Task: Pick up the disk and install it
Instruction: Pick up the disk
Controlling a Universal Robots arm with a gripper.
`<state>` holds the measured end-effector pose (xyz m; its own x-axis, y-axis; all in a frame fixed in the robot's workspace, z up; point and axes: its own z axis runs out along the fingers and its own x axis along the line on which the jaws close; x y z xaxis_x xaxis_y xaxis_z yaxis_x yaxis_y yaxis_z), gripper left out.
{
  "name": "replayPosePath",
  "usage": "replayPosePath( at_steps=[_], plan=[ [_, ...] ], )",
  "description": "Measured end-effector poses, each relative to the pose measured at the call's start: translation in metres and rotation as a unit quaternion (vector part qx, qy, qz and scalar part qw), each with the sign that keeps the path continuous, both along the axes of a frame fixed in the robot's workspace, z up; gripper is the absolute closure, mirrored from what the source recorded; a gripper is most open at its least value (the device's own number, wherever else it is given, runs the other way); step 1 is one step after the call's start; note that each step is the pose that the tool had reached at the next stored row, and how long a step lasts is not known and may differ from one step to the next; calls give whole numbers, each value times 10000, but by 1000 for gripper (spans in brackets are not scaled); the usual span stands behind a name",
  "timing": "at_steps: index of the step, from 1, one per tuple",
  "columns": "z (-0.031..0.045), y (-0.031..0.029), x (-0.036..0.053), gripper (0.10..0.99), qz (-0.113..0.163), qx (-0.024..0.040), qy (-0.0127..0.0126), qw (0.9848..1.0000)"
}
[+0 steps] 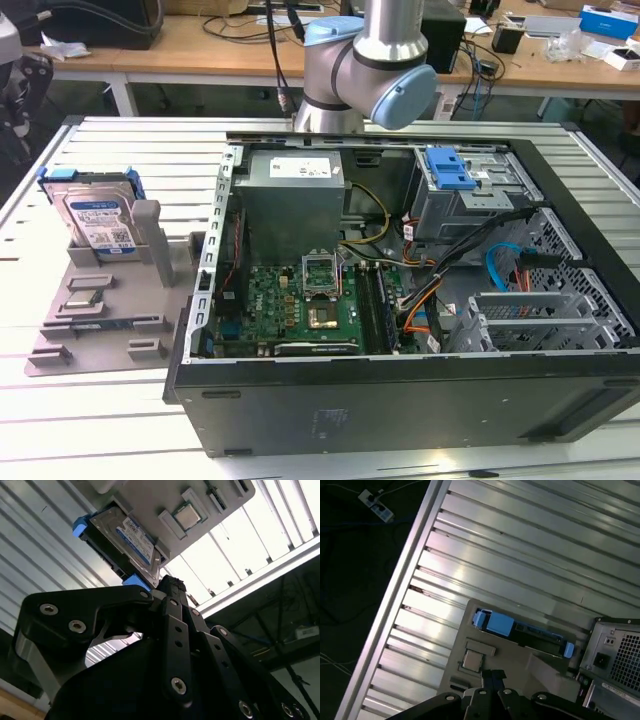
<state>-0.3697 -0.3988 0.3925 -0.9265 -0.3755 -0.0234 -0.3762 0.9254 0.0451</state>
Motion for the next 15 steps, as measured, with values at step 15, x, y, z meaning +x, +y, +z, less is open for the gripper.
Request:
replayPosePath(
  at_steps=[15],
  plan=[
    [0, 0, 0, 980, 916, 0, 0, 9958]
  ],
)
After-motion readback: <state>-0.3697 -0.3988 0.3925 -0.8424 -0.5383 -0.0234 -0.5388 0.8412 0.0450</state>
